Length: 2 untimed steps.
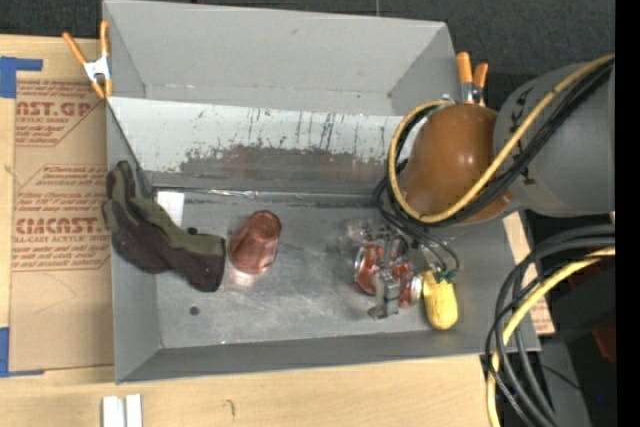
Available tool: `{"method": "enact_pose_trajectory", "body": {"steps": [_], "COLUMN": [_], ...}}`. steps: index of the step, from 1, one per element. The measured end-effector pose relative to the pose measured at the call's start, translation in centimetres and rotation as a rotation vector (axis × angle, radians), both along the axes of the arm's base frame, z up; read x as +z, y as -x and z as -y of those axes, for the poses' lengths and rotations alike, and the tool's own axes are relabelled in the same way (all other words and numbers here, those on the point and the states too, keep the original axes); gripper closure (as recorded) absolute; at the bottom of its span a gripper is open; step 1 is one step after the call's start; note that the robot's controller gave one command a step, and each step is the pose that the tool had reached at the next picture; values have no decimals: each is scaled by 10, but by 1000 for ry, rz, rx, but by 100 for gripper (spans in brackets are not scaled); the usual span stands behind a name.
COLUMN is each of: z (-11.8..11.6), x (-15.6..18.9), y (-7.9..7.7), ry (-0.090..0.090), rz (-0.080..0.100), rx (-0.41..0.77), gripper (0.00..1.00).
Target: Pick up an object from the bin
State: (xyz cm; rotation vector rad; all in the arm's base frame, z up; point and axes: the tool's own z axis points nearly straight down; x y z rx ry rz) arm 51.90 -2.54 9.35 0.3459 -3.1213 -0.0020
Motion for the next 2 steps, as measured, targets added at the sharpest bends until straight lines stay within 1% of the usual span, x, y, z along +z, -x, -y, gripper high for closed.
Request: {"method": "enact_pose_trajectory", "body": {"steps": [1, 2], "z": [43, 43], "x": [-17, -17], "y": [-7, -7], "ry": [0, 0], "rz": [7, 7], "rx": [97, 98], "gripper": [100, 100]}}
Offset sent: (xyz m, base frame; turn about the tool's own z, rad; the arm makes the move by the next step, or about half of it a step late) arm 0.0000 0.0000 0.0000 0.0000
